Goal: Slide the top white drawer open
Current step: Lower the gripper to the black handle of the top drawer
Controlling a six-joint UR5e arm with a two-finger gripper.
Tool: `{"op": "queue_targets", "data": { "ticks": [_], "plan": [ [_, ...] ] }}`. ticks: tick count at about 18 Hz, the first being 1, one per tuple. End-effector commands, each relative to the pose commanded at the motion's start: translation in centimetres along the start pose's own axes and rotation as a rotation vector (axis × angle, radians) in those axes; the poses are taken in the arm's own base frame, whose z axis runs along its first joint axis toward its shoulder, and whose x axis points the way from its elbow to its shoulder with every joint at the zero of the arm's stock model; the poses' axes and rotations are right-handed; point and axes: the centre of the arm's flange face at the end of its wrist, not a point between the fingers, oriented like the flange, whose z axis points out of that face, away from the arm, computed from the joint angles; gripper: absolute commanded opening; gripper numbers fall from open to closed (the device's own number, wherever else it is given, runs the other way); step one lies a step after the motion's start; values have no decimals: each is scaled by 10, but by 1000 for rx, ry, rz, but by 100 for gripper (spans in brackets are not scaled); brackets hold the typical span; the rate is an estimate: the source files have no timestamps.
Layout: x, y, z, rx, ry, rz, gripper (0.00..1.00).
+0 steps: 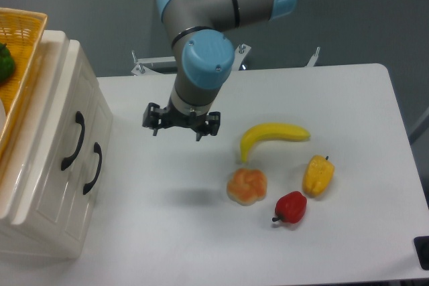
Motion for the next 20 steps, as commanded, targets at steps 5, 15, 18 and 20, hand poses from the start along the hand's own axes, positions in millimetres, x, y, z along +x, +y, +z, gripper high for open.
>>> {"op": "queue_targets", "data": {
  "ticks": [5, 15, 18, 20],
  "plan": [
    [32, -4, 5, 5, 34, 25, 100],
    [59, -16, 10, 54, 96, 29, 100],
    [69, -16, 9, 58, 103, 43, 100],
    [79, -18, 15, 59, 108, 65, 100]
  ]
}}
